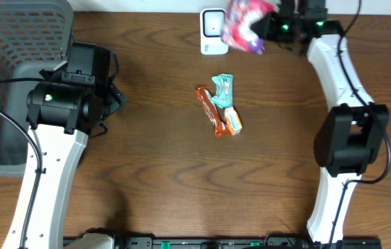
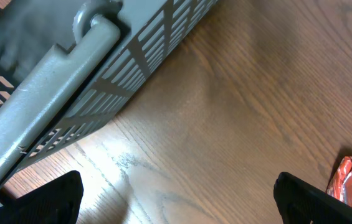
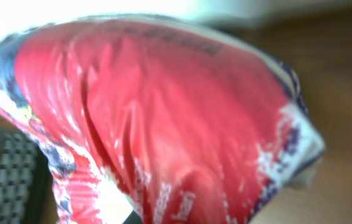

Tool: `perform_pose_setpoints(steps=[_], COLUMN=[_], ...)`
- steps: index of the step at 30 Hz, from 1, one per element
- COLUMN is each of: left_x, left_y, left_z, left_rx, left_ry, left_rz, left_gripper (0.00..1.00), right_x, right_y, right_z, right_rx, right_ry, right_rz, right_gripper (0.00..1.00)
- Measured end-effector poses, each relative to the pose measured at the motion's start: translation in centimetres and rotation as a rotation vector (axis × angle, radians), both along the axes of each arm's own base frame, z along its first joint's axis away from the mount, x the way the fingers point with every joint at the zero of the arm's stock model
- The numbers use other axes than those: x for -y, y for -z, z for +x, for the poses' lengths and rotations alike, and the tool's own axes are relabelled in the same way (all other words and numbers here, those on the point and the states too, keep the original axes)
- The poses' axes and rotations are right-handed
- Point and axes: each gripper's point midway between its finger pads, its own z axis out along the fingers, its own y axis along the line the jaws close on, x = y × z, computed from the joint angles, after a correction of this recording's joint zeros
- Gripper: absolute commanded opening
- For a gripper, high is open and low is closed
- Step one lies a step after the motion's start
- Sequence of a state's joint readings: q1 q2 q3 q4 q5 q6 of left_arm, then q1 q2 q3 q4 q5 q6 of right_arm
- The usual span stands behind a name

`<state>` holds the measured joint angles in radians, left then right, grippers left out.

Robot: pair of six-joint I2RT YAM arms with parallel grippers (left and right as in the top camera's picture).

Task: Scan the item barcode
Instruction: 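Carry the purple pack up to the scanner face, then move the purple pack right and set it down at the table edge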

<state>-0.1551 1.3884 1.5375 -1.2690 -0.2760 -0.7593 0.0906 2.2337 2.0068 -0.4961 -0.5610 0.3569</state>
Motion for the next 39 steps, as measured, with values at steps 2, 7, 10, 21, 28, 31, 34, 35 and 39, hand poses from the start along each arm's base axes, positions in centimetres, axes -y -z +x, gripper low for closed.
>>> perform_pose_setpoints(steps=[2,7,10,21,28,31,34,35,39], left_x=[0.0,0.0,0.0,0.0,0.0,0.0,0.0,0.0,0.0], left_y=[0.0,0.0,0.0,0.0,0.0,0.0,0.0,0.0,0.0], left_z=[0.0,0.0,0.0,0.0,0.0,0.0,0.0,0.0,0.0], left_rx=[0.0,0.0,0.0,0.0,0.0,0.0,0.0,0.0,0.0], left_ry=[0.0,0.0,0.0,0.0,0.0,0.0,0.0,0.0,0.0], left_rz=[0.0,0.0,0.0,0.0,0.0,0.0,0.0,0.0,0.0], left_gripper=[0.98,0.98,0.98,0.98,0.98,0.98,0.98,0.98,0.98], right_x=[-2.0,-6.5,-8.5,-6.2,8.4,17.9,26.1,28.6,34.5], right_y=[-1.4,-2.6,-2.9,0.2,2.1,2.9,4.3,4.7,4.9], right_z=[0.8,1.3,1.4,2.7,2.6,0.8,-2.5,-3.6,-5.6], right_rx=[0.057,0.093,0.109,0.072,-0.086,-0.186,-0.312,-0.342,-0.364], right_ry=[0.006,0.081,0.126,0.248,0.479,0.671,0.876,0.946,1.097], right_rz=[0.033,0.053,0.056,-0.013,-0.095,-0.13,-0.166,-0.174,-0.168], right_gripper=[0.01,0.01,0.01,0.01,0.01,0.01,0.03,0.11,0.47])
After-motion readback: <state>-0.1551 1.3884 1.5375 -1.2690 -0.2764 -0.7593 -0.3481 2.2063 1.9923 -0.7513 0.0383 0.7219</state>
